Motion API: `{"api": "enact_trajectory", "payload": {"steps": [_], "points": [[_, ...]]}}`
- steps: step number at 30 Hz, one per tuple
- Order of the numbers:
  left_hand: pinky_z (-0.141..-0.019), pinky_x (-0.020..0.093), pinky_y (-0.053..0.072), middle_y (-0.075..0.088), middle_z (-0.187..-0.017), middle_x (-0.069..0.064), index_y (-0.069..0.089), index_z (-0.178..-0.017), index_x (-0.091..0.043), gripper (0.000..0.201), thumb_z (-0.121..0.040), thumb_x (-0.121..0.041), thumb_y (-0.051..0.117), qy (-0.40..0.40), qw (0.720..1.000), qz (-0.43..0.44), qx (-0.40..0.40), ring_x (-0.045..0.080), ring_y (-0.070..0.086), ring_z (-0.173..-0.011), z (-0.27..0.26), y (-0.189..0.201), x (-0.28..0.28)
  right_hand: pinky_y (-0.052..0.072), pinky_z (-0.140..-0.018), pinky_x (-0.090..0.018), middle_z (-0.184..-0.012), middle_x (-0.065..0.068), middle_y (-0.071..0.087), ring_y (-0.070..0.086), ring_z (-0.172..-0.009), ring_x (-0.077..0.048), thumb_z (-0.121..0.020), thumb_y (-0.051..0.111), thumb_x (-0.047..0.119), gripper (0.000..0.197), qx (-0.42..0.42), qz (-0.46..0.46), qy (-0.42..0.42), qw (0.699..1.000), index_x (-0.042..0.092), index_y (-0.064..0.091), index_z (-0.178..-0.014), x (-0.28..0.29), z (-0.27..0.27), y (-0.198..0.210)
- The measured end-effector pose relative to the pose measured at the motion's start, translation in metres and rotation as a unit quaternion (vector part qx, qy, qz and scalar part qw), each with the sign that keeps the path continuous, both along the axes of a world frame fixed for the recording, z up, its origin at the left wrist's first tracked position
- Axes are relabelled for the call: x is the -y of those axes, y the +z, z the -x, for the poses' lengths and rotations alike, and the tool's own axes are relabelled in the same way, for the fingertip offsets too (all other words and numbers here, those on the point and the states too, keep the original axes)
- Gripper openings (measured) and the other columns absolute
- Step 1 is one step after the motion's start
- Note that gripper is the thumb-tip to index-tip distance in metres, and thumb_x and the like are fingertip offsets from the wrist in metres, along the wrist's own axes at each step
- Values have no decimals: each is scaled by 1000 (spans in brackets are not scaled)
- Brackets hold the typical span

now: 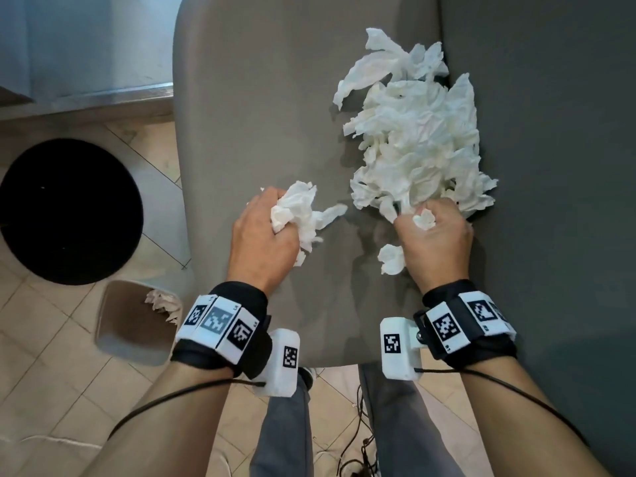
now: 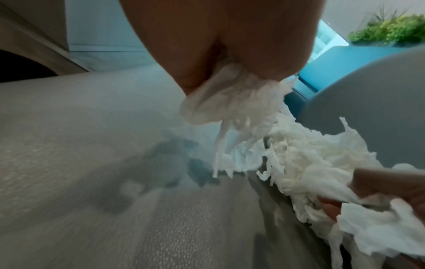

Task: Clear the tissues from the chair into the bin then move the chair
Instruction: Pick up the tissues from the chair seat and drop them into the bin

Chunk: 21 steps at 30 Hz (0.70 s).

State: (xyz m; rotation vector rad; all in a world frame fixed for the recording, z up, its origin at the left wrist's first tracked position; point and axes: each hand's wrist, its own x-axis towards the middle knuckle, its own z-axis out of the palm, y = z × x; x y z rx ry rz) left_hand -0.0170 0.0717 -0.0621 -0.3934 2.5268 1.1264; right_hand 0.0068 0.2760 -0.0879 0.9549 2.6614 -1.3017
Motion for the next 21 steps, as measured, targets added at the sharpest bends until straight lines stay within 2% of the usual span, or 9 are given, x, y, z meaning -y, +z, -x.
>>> {"api": "enact_trajectory", "payload": {"steps": [2,4,6,8,12,13,15,18,21], "points": [[-56,26,33,50,-70,-3,45,-74,-19,6,-78,-19,50,18,1000,-16,15,19,42,-67,-5,5,7,48,-62,-27,-70,-18,61,58,-65,-30,-77,62,10,13,-11,10,-3,1000,2,54,-71,2,3,2],[-53,24,36,55,-73,2,51,-78,-12,13,-77,-25,52,44,998,-26,25,19,45,-65,-13,11,16,51,-63,-33,-66,-7,58,61,-65,-21,-80,56,12,10,-12,23,4,1000,10,48,-75,6,8,7],[-49,15,36,59,-75,3,55,-79,-10,10,-81,-20,59,66,997,-36,27,16,48,-64,-20,16,25,41,-59,-22,-67,9,48,49,-59,-1,-83,53,6,12,-8,36,18,999,16,47,-81,13,12,15],[-54,16,40,63,-78,5,59,-76,-16,8,-81,-12,63,80,996,-37,28,14,53,-65,-28,19,36,37,-58,-17,-71,14,47,46,-58,4,-83,50,3,19,-7,72,33,997,20,49,-89,23,14,25],[-67,32,48,62,-90,5,62,-82,-22,19,-83,-4,64,118,989,-71,45,20,60,-78,-48,23,64,39,-53,-18,-71,7,55,44,-54,-5,-80,54,15,7,2,131,68,989,20,58,-84,49,17,38],[-65,29,46,62,-90,5,63,-84,-23,21,-85,-2,62,132,986,-84,52,18,59,-76,-54,25,71,39,-54,-17,-68,6,55,45,-56,-5,-81,59,17,3,6,128,75,989,18,57,-78,57,17,39],[-58,23,44,64,-84,5,63,-88,-15,18,-86,2,56,158,979,-115,56,14,56,-67,-66,29,87,38,-55,-24,-61,7,48,42,-56,-10,-78,64,15,20,16,122,98,988,21,50,-66,71,16,37],[-49,19,43,64,-72,0,64,-89,-13,24,-87,8,51,202,967,-150,47,8,54,-59,-86,37,113,34,-58,-29,-59,6,41,38,-57,-15,-70,59,6,28,32,141,123,982,24,42,-59,94,10,34],[-49,17,45,66,-69,-9,65,-83,-16,32,-85,12,49,266,948,-172,31,2,58,-59,-110,40,141,45,-62,-40,-64,3,39,50,-63,-19,-74,61,1,35,31,172,139,975,27,40,-60,125,3,33]]}}
